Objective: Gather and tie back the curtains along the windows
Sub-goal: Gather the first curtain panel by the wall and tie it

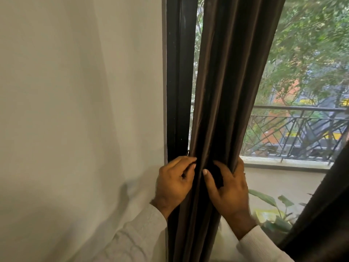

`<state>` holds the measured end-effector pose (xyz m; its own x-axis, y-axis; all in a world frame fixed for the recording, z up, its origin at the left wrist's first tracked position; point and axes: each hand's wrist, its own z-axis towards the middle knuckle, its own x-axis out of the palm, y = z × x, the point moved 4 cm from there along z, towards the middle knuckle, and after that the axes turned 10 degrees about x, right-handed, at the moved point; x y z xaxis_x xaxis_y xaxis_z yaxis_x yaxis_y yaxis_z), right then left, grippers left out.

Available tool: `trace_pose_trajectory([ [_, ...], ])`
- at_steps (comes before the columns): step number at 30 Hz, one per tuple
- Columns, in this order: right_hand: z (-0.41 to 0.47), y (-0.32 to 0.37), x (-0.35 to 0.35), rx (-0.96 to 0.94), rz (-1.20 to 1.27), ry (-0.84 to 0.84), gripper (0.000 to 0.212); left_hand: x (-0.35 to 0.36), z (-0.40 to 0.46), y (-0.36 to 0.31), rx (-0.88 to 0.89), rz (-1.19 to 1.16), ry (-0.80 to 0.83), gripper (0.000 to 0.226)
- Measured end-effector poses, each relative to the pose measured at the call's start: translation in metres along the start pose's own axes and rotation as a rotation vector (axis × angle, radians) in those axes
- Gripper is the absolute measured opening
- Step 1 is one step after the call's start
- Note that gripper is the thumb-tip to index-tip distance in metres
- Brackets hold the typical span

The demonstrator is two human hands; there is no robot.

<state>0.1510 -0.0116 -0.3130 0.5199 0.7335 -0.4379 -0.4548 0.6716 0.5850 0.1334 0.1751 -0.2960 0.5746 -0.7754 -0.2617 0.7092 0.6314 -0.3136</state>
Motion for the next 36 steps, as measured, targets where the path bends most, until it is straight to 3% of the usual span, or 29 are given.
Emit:
trace_pose_trajectory([
  [9,-0.014,-0.018,0.014,-0.063,-0.041,0.113,0.026,0.006,0.006,-0.011,-0.164,-0.153,0.093,0.040],
  [14,-0.018,-0.028,0.019,-0.080,0.037,0.202,0.033,0.010,0.012,-0.025,-0.196,-0.251,0.167,0.024],
  [19,-0.013,-0.025,0.001,-0.025,0.249,0.171,0.022,0.014,0.017,-0.023,-0.182,-0.126,0.145,0.021],
  [23,-0.015,-0.023,-0.014,0.064,0.363,0.138,0.031,0.014,0.016,-0.021,-0.182,-0.067,0.157,0.022],
  [27,-0.013,-0.031,-0.010,0.083,0.342,0.103,0.032,0.013,0.019,-0.025,-0.195,-0.076,0.178,0.033],
  [31,-0.010,-0.028,0.002,-0.084,0.200,0.122,0.018,0.018,0.018,-0.025,-0.229,-0.149,0.212,0.028],
  [36,-0.010,-0.034,0.016,-0.211,-0.002,0.171,0.043,0.023,0.015,-0.019,-0.275,-0.124,0.228,0.023],
])
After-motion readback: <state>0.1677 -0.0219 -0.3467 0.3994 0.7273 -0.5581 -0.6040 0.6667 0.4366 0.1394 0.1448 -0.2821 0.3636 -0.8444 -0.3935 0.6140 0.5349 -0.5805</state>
